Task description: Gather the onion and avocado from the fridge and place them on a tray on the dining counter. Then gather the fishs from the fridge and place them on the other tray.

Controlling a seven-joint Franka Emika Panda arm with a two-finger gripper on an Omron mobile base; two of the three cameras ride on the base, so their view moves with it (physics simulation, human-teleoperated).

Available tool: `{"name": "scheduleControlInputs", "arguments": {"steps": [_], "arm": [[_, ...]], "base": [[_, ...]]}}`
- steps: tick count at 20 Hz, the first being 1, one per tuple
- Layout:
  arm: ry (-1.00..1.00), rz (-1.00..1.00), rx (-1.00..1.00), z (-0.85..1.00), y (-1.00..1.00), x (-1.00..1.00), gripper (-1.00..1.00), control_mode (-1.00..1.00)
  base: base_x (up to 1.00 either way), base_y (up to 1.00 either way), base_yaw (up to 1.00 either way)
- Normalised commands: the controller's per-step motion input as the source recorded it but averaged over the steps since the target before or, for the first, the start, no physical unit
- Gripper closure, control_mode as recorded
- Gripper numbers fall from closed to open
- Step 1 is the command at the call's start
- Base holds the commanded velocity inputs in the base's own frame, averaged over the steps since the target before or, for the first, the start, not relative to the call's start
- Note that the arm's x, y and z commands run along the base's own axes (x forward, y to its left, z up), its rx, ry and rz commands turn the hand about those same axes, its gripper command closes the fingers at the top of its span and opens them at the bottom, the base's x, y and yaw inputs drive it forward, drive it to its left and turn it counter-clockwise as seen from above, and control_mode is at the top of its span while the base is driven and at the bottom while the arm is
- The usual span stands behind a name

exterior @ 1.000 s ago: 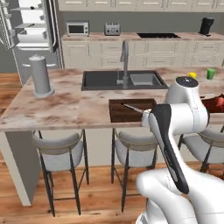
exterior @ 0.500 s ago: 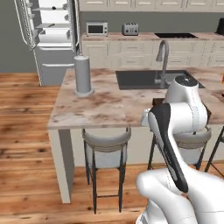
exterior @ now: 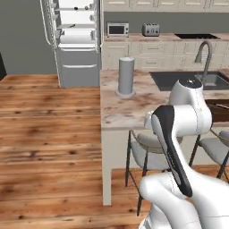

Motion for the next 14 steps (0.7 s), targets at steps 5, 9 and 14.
{"name": "scheduleControlInputs", "arguments": {"steps": [5,9,14], "arm": [[0.0,0.0,0.0,0.0,0.0,0.0,-1.0,1.0],[0.0,0.0,0.0,0.0,0.0,0.0,-1.0,1.0],[0.0,0.0,0.0,0.0,0.0,0.0,-1.0,1.0]], "base": [[0.08,1.0,0.0],[0.3,1.0,-0.03],[0.57,1.0,-0.09]]}}
